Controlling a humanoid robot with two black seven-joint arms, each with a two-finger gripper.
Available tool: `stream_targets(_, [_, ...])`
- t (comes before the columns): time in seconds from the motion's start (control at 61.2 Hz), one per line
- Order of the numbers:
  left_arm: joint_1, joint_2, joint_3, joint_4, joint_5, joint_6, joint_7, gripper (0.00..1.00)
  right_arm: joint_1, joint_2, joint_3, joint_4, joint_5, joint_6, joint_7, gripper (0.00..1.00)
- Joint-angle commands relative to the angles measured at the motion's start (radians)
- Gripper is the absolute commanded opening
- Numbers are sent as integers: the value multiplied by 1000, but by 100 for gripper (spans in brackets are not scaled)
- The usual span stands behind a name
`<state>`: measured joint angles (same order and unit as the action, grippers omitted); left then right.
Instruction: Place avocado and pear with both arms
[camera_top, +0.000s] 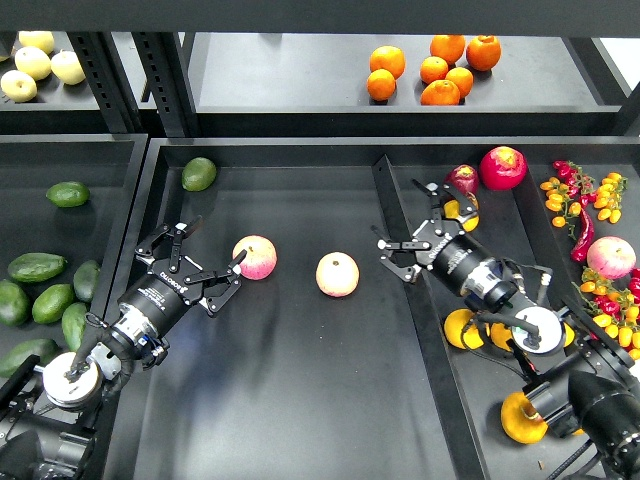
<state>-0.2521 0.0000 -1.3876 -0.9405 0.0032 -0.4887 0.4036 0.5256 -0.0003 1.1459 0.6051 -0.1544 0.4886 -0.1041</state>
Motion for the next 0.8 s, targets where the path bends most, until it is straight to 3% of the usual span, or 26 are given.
stream_targets(0.0, [-6, 0, 6, 6, 0, 0, -3, 87, -3, 0, 29, -41, -27, 0, 38, 98])
stream_targets(0.147, [-24, 0, 19, 14, 0, 0, -14, 88, -3, 0, 34, -51, -27, 0, 55, 98])
stream_targets(0.784, [-42, 0, 44, 36, 0, 0, -25, 88, -4, 0, 49, -37, -25, 0, 53, 99])
